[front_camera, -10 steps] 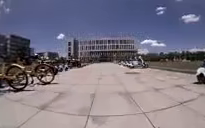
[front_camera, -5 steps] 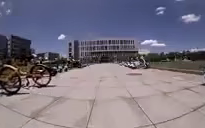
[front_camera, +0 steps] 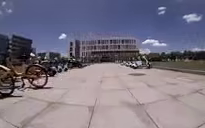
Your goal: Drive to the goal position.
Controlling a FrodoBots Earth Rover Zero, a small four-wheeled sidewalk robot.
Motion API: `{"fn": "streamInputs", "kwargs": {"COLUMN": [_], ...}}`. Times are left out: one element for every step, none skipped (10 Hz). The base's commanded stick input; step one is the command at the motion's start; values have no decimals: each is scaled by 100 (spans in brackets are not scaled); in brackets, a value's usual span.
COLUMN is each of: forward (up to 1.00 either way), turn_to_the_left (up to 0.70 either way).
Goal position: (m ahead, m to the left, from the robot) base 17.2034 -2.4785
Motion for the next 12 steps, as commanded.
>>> {"fn": "streamInputs", "kwargs": {"forward": [50, 50, 50, 50, 50, 50, 50, 50, 50, 50, 50, 50], "turn_to_the_left": [0, 0, 0, 0, 0, 0, 0, 0, 0, 0, 0, 0]}}
